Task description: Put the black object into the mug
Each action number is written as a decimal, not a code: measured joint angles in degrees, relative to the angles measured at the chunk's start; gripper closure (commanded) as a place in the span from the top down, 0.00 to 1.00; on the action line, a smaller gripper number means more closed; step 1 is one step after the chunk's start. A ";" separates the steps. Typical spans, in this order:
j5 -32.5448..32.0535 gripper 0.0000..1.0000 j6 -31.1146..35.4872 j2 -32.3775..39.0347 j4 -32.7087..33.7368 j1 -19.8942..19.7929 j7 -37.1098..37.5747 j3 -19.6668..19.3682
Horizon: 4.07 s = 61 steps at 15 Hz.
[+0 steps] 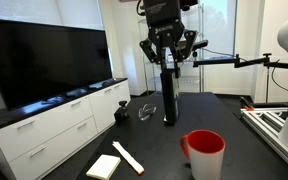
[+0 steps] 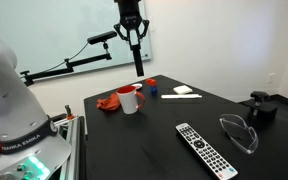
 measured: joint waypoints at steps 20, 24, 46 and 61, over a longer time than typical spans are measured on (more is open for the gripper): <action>-0.33 0.08 -1.58 0.45 -4.39 3.41 -6.94 3.76; -0.34 0.08 -0.53 0.53 -5.19 3.66 -7.44 4.07; -0.34 0.99 3.36 1.19 -7.31 3.70 -7.94 4.08; -0.46 1.00 5.76 1.68 -2.71 -1.34 -4.14 0.52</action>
